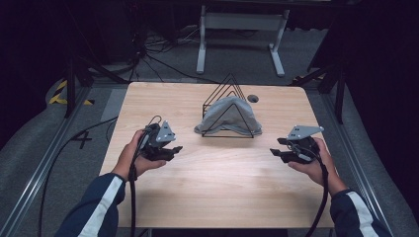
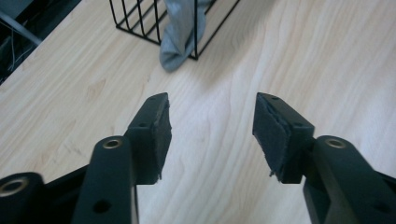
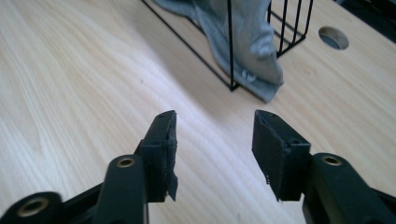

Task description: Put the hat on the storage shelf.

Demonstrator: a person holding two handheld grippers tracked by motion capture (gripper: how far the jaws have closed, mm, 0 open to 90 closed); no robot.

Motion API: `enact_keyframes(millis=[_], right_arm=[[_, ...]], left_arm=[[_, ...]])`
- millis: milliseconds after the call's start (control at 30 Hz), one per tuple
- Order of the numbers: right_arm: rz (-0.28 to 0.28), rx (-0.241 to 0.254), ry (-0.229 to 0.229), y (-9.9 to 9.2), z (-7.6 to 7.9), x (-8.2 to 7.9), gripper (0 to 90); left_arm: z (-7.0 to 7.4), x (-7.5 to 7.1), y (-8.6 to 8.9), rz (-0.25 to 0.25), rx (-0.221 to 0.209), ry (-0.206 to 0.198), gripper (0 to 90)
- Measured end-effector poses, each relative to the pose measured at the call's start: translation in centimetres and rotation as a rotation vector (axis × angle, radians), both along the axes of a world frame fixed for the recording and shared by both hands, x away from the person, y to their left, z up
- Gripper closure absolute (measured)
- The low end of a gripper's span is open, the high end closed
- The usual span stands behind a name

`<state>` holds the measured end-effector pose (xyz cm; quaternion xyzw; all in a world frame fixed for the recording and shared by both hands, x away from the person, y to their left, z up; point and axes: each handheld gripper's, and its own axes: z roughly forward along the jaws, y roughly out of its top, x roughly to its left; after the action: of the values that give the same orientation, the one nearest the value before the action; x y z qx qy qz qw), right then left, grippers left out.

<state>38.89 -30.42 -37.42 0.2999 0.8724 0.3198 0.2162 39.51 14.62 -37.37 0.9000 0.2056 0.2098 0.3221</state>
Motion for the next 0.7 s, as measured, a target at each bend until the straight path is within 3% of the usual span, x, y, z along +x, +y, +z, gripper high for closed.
enact_keyframes(millis=[200, 367, 567, 700], right_arm=[[-0.030, -0.003, 0.011, -1.3, -1.6, -1.7, 42.9], [-0.061, 0.002, 0.019, -2.6, -2.9, -3.1, 38.9], [-0.088, 0.012, 0.032, -3.9, -4.3, -4.6, 36.3], [-0.107, 0.020, 0.052, -4.9, -5.8, -5.6, 35.2]], left_arm=[[-0.9, -2.2, 2.2, 0.002, 0.062, -0.003, 36.4], [-2.3, -3.8, 3.8, 0.016, 0.050, 0.007, 32.6], [-5.1, -5.3, 5.2, 0.022, 0.083, 0.044, 29.3], [-6.8, -5.9, 5.9, 0.028, 0.048, 0.090, 27.5]])
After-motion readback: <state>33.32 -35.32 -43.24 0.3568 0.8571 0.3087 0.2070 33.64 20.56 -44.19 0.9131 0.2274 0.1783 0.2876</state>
